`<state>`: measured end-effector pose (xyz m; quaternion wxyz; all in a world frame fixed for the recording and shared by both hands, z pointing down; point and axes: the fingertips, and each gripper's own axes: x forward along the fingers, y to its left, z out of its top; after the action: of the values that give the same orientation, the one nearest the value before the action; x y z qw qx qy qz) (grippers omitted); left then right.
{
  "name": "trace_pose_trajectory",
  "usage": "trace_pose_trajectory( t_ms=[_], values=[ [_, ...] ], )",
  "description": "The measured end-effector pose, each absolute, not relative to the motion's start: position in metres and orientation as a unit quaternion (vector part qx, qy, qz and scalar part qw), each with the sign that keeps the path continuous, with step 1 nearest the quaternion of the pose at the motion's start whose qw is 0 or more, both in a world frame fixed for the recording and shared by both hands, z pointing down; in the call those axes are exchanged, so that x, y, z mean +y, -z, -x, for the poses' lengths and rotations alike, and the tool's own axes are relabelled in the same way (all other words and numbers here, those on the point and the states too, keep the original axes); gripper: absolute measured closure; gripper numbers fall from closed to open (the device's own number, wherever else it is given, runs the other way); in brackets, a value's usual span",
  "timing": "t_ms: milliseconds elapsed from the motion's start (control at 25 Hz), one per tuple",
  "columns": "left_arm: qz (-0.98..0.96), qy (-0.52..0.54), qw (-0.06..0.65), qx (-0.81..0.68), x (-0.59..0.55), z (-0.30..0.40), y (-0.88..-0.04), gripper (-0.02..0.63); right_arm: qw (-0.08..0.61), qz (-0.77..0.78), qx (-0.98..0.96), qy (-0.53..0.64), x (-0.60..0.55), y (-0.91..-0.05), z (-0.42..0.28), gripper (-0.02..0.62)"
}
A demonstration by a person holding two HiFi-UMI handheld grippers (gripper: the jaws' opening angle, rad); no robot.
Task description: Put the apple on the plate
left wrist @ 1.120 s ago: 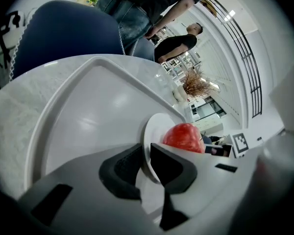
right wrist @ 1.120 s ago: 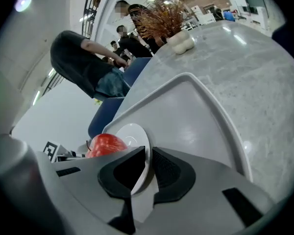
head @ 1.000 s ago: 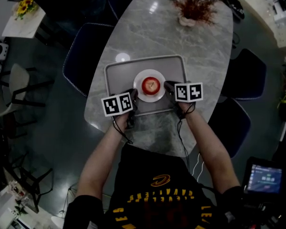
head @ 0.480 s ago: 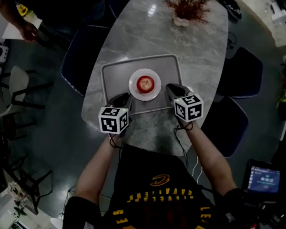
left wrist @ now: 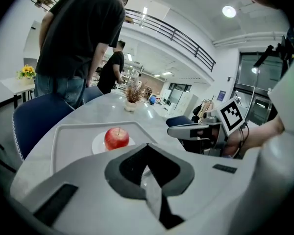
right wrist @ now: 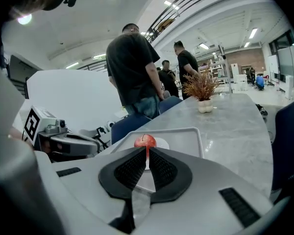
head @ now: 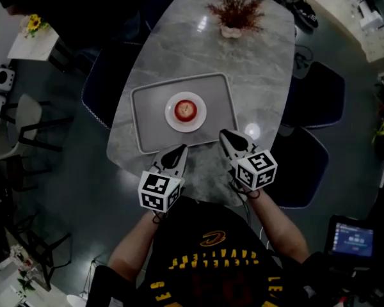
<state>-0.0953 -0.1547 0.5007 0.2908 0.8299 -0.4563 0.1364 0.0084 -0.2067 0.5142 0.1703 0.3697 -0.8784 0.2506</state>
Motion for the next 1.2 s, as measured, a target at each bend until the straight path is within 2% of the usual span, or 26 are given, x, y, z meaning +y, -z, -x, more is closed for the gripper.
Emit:
trace_pose_trajectory(
  t_ms=[320, 400, 920, 1200],
  values=[
    [-0.846, -0.12, 0.25, -0.455, -0.13, 0.069, -0.46, 0.604, 0.149, -0.366, -0.891, -0.224, -0.169, -0.483, -0.032, 0.569],
    [-0.848, -0.114, 0.242, -0.457, -0.122, 0.061, -0.449, 0.604, 0.139, -0.364, -0.897, -0.209, -0.158, -0.471, -0.036, 0.589],
    [-0.873, -0.06, 0.226, -0.427, -0.063, -0.004, -0.389, 0.604, 0.067, -0.386, -0.901, -0.188, -0.088, -0.41, -0.075, 0.589],
    [-0.878, -0.072, 0.162, -0.445, -0.047, -0.019, -0.376, 0.604, 0.054, -0.378, -0.914, -0.137, -0.068, -0.387, -0.08, 0.589]
  ],
)
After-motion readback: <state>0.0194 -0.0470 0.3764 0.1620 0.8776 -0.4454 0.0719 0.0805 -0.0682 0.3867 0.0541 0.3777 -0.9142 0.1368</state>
